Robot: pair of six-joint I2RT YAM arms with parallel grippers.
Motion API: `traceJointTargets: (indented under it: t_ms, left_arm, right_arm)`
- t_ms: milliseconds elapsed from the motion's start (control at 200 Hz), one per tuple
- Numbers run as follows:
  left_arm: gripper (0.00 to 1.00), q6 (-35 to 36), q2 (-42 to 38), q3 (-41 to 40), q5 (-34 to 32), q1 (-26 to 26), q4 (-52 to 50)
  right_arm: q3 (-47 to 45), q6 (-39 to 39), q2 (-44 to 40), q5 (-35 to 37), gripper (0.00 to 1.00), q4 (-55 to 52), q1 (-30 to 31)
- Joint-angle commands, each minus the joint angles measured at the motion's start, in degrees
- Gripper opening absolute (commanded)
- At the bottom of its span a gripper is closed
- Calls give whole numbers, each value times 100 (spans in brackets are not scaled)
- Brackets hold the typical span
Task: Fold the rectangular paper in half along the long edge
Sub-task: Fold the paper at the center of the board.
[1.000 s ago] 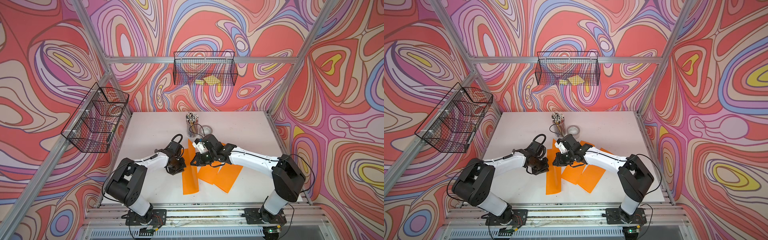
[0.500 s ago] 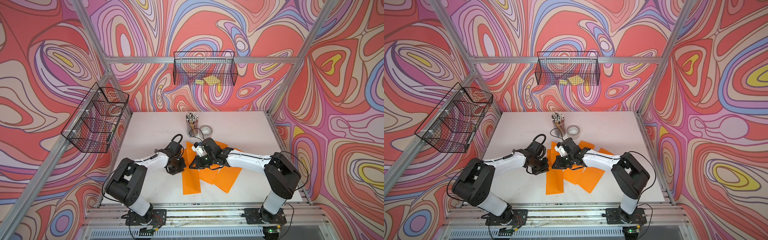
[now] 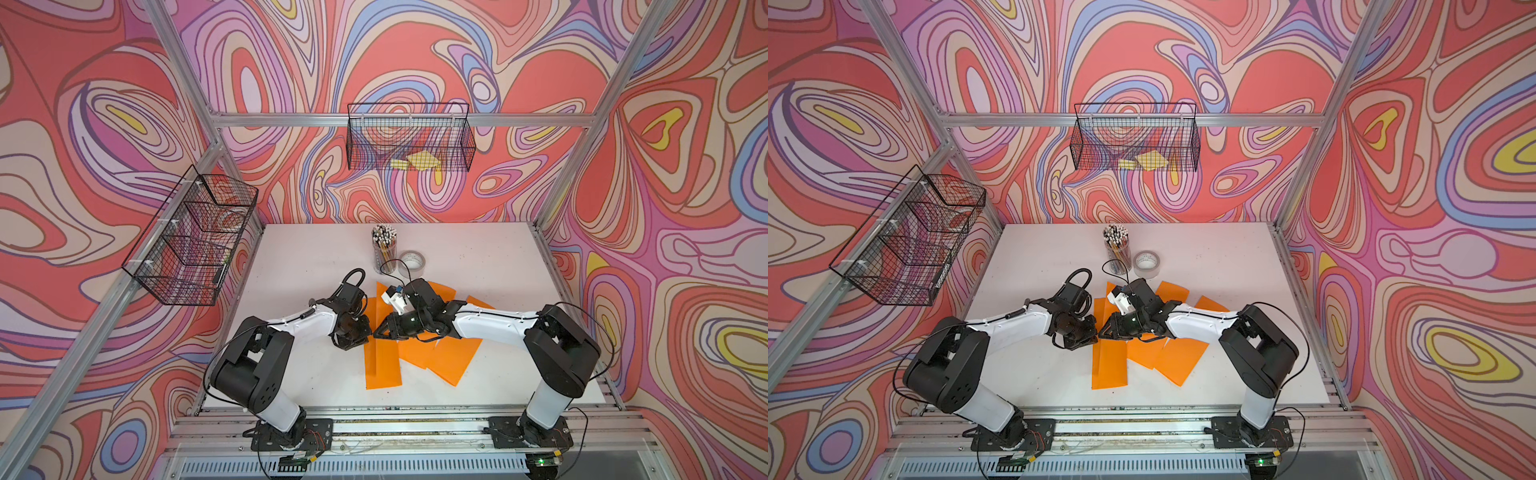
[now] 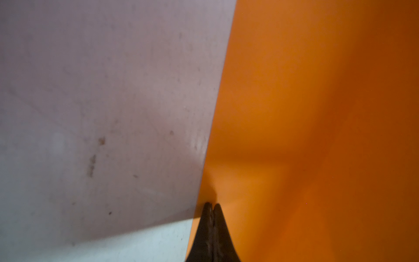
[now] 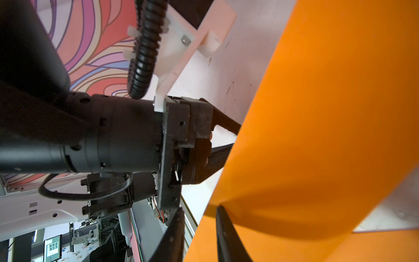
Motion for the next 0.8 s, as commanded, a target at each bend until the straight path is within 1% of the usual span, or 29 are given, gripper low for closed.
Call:
traceJointTargets:
  t_ms: [0, 170, 310, 461, 616, 696, 796]
  left_arm:
    - [0, 7, 141, -250, -337, -20, -409]
    - [0, 32, 122, -236, -347, -17, -449]
    - [0, 33, 96, -236, -350, -22, -462]
    - [0, 46, 90, -230, -360, -19, -485]
    - [0, 51, 63, -227, -367, -15, -501]
    - [0, 51, 64, -227, -372, -15, -527]
    - [0, 51, 26, -235, -378, -15, -532]
  right_arm:
    - [-214, 14, 301, -68, 26, 289, 4]
    - [-371, 98, 450, -345, 19, 771, -1]
    - [-389, 9, 451, -312, 15, 683, -48]
    - [-684, -36, 165, -277, 14, 741, -269]
    - [-890, -123, 84, -405, 14, 748, -694]
    - [-812, -238, 184, -453, 14, 661, -824]
    - [-457, -424, 428, -464, 14, 388, -840]
